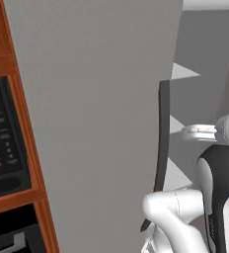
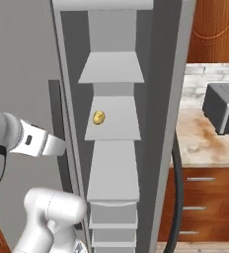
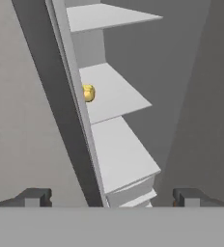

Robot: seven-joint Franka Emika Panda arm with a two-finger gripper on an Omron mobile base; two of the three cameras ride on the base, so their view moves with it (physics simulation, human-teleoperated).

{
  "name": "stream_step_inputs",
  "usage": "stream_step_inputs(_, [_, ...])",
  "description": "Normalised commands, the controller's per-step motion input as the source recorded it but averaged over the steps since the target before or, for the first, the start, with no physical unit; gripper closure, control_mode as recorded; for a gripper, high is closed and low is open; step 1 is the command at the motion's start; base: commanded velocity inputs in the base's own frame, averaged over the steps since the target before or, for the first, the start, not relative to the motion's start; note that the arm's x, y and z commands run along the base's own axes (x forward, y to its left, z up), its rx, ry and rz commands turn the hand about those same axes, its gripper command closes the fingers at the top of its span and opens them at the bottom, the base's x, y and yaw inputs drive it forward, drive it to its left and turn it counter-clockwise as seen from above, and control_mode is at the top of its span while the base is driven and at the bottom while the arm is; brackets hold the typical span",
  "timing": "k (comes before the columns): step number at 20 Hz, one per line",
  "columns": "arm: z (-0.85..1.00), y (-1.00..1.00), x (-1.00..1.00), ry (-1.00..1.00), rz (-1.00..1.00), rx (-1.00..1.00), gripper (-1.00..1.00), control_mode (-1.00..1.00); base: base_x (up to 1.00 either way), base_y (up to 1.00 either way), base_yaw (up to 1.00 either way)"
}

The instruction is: Take the peach, potato, and eggplant from the freezer and place them in the bowl on the counter.

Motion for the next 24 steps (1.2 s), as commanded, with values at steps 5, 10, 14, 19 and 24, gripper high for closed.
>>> stream_step_inputs(5, [0.0, 0.0, 0.0, 0.0, 0.0, 0.0, -1.0, 1.0, 0.35, -0.53, 0.32])
stream_step_inputs(10, [0.0, 0.0, 0.0, 0.0, 0.0, 0.0, -1.0, 1.0, 0.25, -0.24, 0.14])
stream_step_inputs(14, [0.0, 0.0, 0.0, 0.0, 0.0, 0.0, -1.0, 1.0, 0.44, -0.13, 0.18])
stream_step_inputs(19, [0.0, 0.0, 0.0, 0.0, 0.0, 0.0, -1.0, 1.0, 0.34, -0.07, 0.3])
stream_step_inputs(24, [0.0, 0.0, 0.13, 0.0, 0.06, 0.03, -1.0, -1.0, 0.15, 0.0, 0.13])
